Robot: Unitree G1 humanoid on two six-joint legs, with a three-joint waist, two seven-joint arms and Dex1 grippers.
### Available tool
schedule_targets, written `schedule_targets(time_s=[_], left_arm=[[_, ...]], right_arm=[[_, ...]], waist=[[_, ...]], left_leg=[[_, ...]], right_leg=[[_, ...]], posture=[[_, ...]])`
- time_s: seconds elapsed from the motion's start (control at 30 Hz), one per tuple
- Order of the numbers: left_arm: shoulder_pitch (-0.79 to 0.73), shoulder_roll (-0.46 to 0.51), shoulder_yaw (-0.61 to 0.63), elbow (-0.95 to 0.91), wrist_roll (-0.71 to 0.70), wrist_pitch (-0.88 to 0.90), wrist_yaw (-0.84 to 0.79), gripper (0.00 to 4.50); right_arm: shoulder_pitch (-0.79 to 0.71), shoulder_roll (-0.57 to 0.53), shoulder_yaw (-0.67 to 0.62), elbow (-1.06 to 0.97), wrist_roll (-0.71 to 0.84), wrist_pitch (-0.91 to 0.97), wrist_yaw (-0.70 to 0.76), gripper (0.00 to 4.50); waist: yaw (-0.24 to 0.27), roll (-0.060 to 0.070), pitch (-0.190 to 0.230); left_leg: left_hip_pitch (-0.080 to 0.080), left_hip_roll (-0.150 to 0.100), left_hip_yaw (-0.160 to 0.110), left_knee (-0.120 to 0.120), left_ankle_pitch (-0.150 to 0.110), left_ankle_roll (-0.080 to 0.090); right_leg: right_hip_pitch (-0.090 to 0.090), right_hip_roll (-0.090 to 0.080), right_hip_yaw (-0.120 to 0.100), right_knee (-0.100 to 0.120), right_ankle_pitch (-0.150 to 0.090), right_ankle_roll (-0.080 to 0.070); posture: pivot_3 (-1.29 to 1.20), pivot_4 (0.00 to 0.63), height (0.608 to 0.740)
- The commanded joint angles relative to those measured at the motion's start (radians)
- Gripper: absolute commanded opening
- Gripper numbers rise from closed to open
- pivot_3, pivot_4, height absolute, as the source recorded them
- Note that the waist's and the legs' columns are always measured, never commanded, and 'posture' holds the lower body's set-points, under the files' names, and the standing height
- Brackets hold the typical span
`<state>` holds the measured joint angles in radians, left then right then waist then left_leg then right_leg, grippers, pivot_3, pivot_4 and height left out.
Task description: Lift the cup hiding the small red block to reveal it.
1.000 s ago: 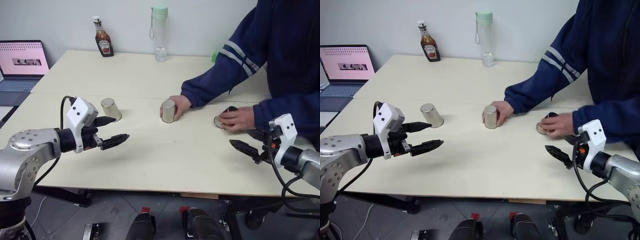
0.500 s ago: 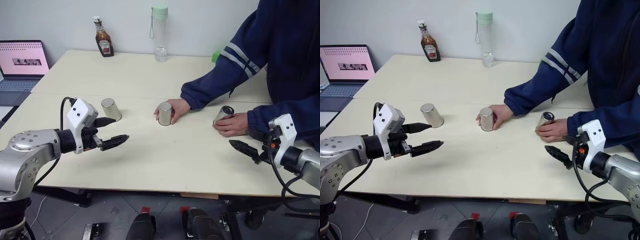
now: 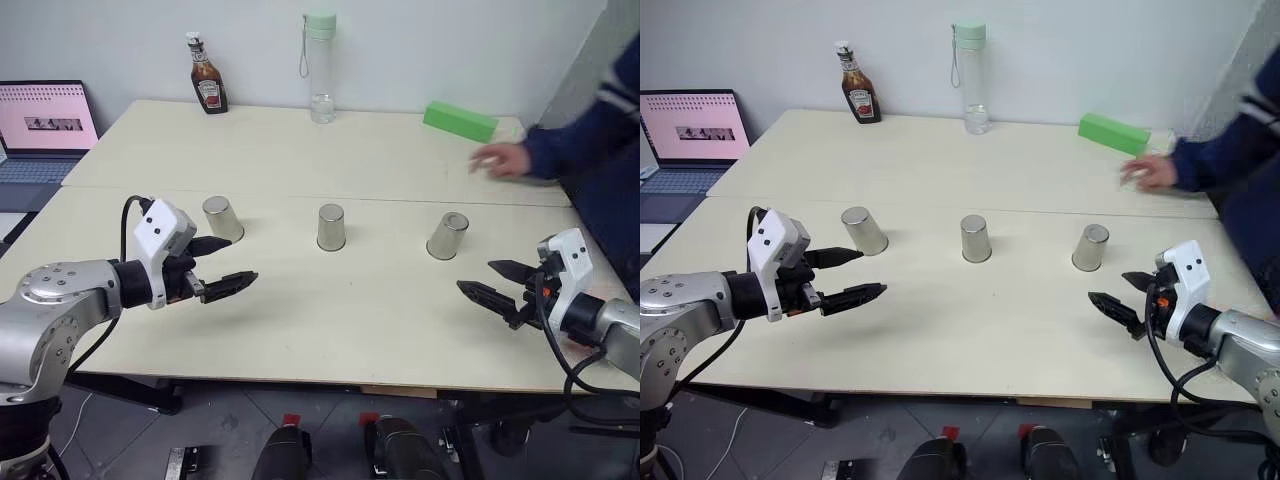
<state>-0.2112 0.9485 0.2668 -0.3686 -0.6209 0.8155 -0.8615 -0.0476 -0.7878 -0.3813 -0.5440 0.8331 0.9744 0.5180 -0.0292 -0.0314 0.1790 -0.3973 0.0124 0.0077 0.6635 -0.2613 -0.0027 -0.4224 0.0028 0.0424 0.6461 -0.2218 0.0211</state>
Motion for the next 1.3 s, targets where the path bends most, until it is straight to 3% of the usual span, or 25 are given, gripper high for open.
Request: schedule_targets(time_s=[0.03,0.2,0.4,0.6,0.73,0.93,1.3], left_arm=[[-0.016,0.02,0.024,-0.007,0.007,-0.017,-0.001,4.5],[-0.027,0.001,0.009,-0.002,0.02,-0.029,0.017,4.5],[-0.019,-0.079,-0.028,-0.048,0.009,-0.034,0.066,4.5],[-0.069,-0.269,-0.174,-0.027,0.125,-0.141,0.206,4.5],[-0.148,-0.416,-0.268,0.094,0.271,-0.277,0.325,4.5],[-0.308,-0.604,-0.351,0.427,0.41,-0.479,0.402,4.5],[-0.551,-0.755,-0.377,0.959,0.508,-0.756,0.38,4.5]], right_arm=[[-0.013,-0.02,-0.036,-0.018,0.026,-0.001,0.014,4.48],[-0.051,0.005,0.008,-0.037,0.042,-0.013,0.003,4.48],[-0.17,0.127,0.205,0.01,-0.071,-0.093,-0.038,4.48],[-0.289,0.239,0.324,0.079,-0.152,-0.162,-0.045,4.48],[-0.3,0.232,0.367,0.079,-0.179,-0.176,-0.003,4.48],[-0.303,0.233,0.352,0.03,-0.168,-0.154,-0.012,4.48],[-0.174,0.191,0.248,-0.134,-0.129,-0.075,-0.086,4.48]], waist=[[0.0,0.0,0.0],[0.0,0.0,0.0],[-0.002,0.0,0.0],[0.003,0.0,0.0],[0.013,-0.001,-0.001],[0.025,-0.001,-0.001],[0.026,-0.001,-0.001]], left_leg=[[0.0,0.0,0.0,0.0,0.0,0.0],[0.0,0.0,0.0,0.0,0.0,0.0],[0.001,0.0,0.0,0.0,0.0,0.0],[0.0,-0.001,0.001,0.001,0.0,0.0],[-0.001,-0.002,-0.001,0.002,0.0,0.0],[-0.001,-0.003,0.0,0.003,0.0,0.0],[-0.002,-0.002,0.0,0.002,0.0,0.0]], right_leg=[[0.0,0.0,0.0,0.0,0.0,0.0],[0.0,0.0,0.0,0.0,0.0,0.0],[0.0,0.0,0.001,0.001,0.0,0.0],[0.0,0.001,0.0,0.001,0.002,0.002],[0.001,0.0,0.0,0.0,0.002,0.003],[0.001,0.002,0.0,0.0,0.003,0.004],[0.001,0.003,-0.001,0.0,0.003,0.004]], posture=[[0.0,0.15,0.74],[0.0,0.15,0.74],[0.0,0.15,0.74],[0.0,0.15,0.74],[0.0,0.15,0.74],[0.0,0.15,0.74],[0.0,0.15,0.74]])
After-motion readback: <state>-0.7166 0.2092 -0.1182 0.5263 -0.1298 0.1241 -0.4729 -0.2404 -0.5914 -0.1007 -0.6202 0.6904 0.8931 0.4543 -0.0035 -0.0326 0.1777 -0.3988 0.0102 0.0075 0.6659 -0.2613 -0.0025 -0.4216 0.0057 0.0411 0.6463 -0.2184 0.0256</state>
